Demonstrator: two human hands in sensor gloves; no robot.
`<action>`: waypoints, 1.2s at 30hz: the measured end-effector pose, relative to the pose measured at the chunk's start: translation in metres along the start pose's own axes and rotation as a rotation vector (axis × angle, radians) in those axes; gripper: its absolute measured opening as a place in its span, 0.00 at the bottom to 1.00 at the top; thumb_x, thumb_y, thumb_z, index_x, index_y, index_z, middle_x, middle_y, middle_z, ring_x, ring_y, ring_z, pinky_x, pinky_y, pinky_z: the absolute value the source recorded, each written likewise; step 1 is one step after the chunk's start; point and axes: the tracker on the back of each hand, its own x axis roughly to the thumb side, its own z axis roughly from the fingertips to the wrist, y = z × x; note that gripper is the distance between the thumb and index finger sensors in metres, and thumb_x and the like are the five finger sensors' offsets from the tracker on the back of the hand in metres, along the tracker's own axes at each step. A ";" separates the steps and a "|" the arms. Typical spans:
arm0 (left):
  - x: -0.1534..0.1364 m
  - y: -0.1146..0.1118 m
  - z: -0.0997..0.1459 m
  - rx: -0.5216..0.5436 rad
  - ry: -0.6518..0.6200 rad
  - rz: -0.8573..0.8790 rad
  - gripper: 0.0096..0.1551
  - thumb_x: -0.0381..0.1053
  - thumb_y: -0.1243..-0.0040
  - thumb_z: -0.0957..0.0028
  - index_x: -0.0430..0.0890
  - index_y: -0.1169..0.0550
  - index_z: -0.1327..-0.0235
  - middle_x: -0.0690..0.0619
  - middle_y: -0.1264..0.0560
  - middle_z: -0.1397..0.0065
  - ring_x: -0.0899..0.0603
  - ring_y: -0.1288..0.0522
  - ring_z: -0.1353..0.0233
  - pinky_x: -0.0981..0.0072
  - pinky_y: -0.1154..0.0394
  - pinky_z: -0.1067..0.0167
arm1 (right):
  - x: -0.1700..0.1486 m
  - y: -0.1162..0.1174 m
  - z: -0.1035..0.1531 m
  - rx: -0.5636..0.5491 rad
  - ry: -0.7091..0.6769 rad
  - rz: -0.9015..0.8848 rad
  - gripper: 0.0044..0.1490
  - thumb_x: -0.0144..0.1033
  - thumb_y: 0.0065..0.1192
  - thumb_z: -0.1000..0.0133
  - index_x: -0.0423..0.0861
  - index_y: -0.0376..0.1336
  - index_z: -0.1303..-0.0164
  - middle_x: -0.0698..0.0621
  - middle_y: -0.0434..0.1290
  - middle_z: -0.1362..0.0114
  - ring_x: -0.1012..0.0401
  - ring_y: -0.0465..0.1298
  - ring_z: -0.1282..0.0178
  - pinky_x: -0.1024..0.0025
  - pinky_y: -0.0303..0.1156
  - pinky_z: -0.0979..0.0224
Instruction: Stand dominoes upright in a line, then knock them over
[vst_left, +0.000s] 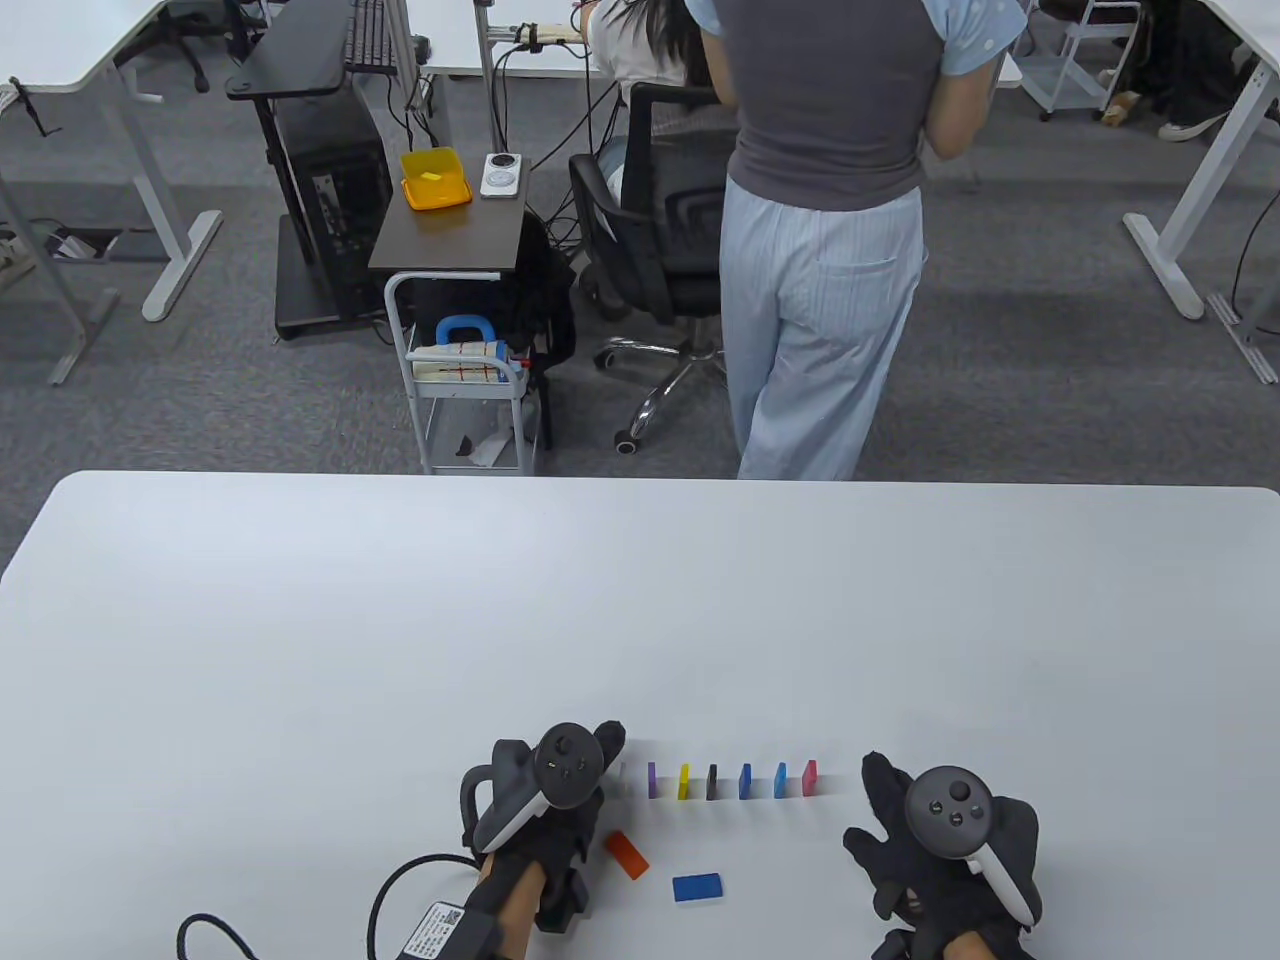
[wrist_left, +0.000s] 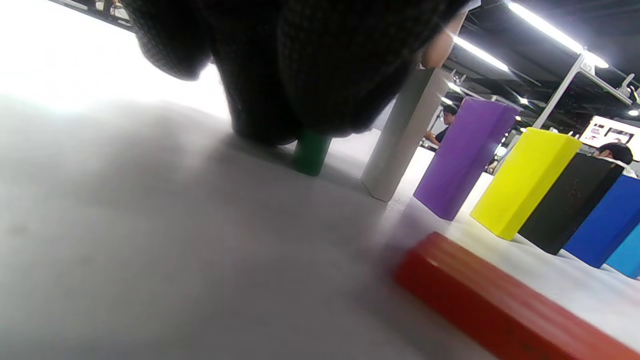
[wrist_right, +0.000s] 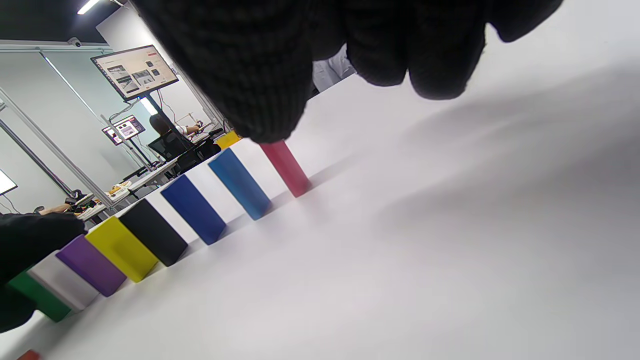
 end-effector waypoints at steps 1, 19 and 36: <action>0.000 0.000 0.000 0.001 -0.001 -0.005 0.40 0.42 0.26 0.60 0.60 0.29 0.33 0.57 0.18 0.32 0.48 0.14 0.35 0.48 0.25 0.27 | 0.000 0.000 0.000 0.000 0.000 0.000 0.51 0.42 0.73 0.53 0.40 0.54 0.22 0.35 0.63 0.22 0.37 0.70 0.27 0.36 0.60 0.25; -0.002 0.010 0.011 -0.003 0.038 -0.088 0.46 0.48 0.23 0.63 0.59 0.34 0.29 0.50 0.31 0.19 0.41 0.21 0.27 0.43 0.30 0.25 | -0.001 0.000 0.000 0.006 -0.004 -0.003 0.52 0.43 0.74 0.53 0.40 0.54 0.22 0.35 0.63 0.22 0.37 0.70 0.27 0.36 0.60 0.25; 0.069 0.038 0.058 0.176 -0.244 -0.337 0.32 0.52 0.22 0.65 0.60 0.20 0.43 0.57 0.16 0.34 0.50 0.11 0.45 0.48 0.26 0.27 | -0.001 -0.004 0.003 -0.025 -0.016 -0.027 0.54 0.44 0.73 0.53 0.41 0.51 0.20 0.35 0.62 0.22 0.37 0.70 0.27 0.36 0.61 0.25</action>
